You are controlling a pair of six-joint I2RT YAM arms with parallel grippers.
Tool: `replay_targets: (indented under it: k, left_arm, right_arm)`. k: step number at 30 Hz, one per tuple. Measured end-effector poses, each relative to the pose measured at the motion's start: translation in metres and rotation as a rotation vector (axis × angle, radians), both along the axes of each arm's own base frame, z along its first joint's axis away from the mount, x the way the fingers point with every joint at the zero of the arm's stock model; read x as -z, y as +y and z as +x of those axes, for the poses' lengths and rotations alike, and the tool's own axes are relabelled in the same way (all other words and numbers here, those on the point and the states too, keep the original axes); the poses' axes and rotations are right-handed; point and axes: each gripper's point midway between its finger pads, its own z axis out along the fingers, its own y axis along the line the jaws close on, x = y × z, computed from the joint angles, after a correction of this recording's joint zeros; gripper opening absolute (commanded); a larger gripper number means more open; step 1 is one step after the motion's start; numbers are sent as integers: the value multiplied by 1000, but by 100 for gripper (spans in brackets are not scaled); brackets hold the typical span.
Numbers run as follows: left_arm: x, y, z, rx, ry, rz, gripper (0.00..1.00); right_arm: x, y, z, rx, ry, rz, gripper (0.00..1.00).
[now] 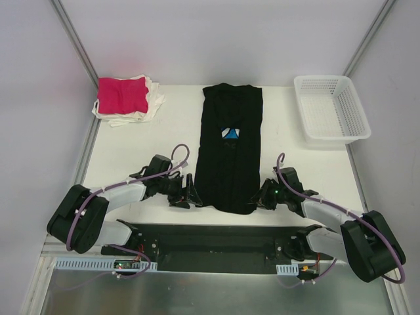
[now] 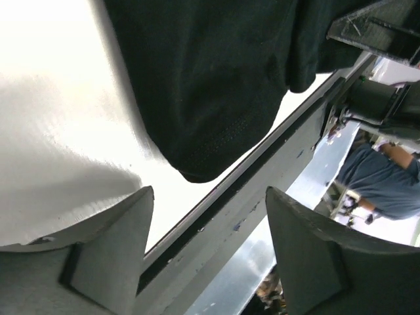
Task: Fold and stack the t-shirts
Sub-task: Grab the bottom of the folded rectangular tshirt with both arms
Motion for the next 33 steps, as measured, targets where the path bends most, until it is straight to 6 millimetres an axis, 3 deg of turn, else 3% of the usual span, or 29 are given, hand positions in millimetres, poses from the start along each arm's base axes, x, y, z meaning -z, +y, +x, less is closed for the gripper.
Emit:
replay_targets:
  k: [3,6,15,28,33]
  left_arm:
    - [5,5,-2,-11,10,36,88]
    - [2,6,0,-16,-14,54,88]
    - [8,1,23,-18,-32,98,86]
    - [10,-22,48,-22,-47,6,85]
    - [10,-28,53,-31,-49,-27,77]
  right_arm:
    - [0,0,0,0,0,-1,9]
    - [0,0,0,-1,0,0,9]
    - [0,-1,-1,5,2,-3,7]
    - [0,-5,-4,13,8,-22,5]
    - [0,-5,-4,12,7,-22,4]
